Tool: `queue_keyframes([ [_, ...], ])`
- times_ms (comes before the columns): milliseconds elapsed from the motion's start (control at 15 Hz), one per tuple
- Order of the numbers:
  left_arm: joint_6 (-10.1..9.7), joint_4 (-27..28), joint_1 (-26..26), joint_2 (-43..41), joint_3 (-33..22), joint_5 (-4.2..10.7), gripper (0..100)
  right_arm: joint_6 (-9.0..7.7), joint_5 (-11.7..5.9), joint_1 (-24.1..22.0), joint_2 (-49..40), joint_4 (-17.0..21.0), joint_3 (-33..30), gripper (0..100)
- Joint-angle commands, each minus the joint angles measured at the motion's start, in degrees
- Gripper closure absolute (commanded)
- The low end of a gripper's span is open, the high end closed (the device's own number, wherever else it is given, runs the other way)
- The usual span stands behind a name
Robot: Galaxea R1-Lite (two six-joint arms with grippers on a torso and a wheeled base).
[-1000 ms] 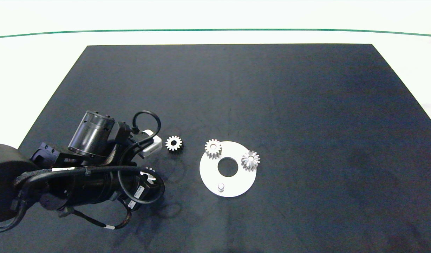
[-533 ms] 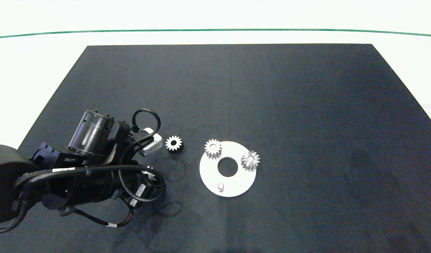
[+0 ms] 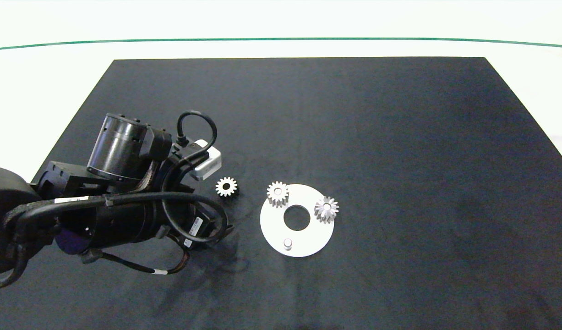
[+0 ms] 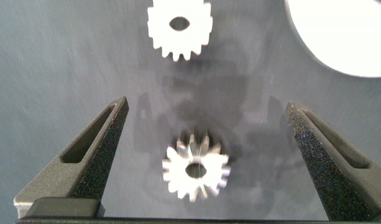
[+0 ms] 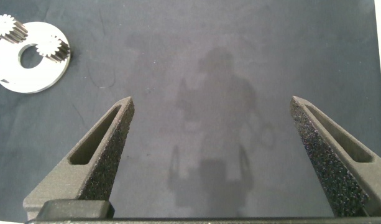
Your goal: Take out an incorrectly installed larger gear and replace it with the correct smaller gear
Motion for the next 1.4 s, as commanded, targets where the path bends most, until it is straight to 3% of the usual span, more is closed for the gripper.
queue_keyframes([
  [67,0.19,0.00,-0.20,3.06,-3.79,0.09,0,-0.02,0.02,0.02,0.02,0.08,0.00,0],
  [400,0.19,0.09,-0.20,6.48,-9.33,0.26,0,-0.02,0.02,0.11,0.02,0.08,0.26,0],
  [1400,0.27,-0.18,0.68,10.88,-11.79,0.44,0,0.07,0.02,0.11,0.02,0.08,0.61,0],
])
